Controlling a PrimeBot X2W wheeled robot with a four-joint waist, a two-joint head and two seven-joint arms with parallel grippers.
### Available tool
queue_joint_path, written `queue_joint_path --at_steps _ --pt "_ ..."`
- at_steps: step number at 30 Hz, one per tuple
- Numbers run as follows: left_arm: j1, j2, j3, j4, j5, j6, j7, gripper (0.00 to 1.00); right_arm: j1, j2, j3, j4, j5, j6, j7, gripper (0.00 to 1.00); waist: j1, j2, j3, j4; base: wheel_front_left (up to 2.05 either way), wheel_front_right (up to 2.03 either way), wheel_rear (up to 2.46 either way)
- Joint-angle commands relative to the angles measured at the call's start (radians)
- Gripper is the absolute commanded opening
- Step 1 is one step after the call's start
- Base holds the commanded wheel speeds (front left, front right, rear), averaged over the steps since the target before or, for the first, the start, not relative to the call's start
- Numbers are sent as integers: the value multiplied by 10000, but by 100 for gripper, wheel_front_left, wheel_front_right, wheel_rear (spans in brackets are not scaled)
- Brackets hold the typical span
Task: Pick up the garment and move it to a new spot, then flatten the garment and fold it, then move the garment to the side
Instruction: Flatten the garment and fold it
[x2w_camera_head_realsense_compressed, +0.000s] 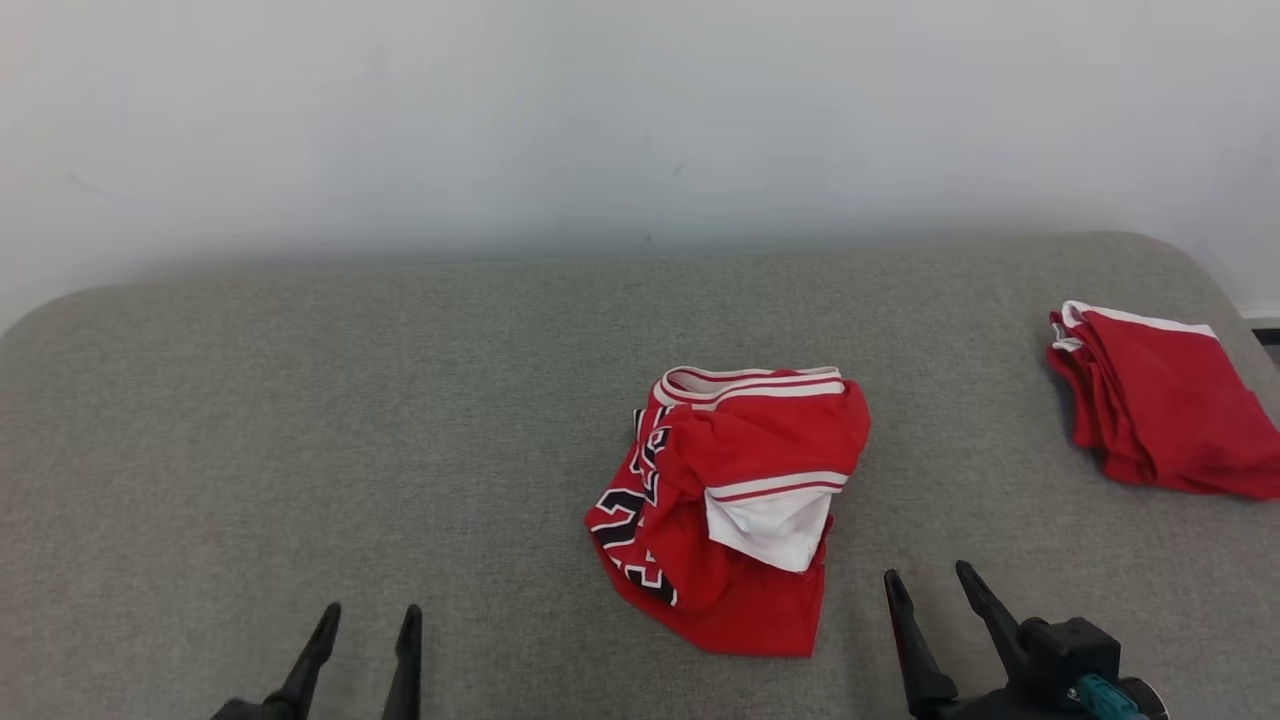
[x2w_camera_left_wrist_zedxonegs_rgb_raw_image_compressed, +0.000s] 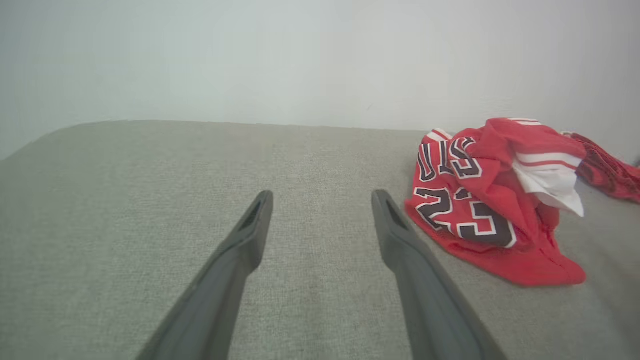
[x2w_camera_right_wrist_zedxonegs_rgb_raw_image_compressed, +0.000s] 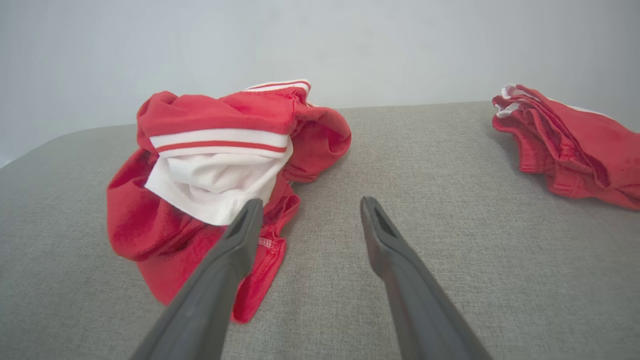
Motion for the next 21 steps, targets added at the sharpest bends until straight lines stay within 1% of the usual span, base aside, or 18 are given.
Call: queue_joint_path --at_steps 1,6,10,12,17,21 --pt "-284 5 -98 -29 75 -83 111 100 -106 -11 11 -12 78 -23 16 100 0 -1 245 -345 0 0 0" --pt "-1474 -127 -850 168 260 -525 618 100 -290 -1 97 70 123 -23 -50 100 0 -1 618 -1157 0 0 0" --pt "-2487 -333 -1335 481 127 -787 832 100 -401 14 170 168 183 -23 -122 100 0 -1 856 -1935 0 0 0" --pt "-3013 -344 -1550 736 89 -869 1070 100 -482 15 191 226 190 -23 -186 100 0 -1 958 -2308 0 0 0" --pt "-4149 -414 -1990 1352 190 -933 1906 100 -584 33 248 399 265 -23 -316 100 0 -1 1181 -3193 0 0 0" --pt "-4881 -610 -2258 1717 258 -885 2618 100 -699 49 309 566 349 -23 -470 100 0 -1 1378 -3726 0 0 0"
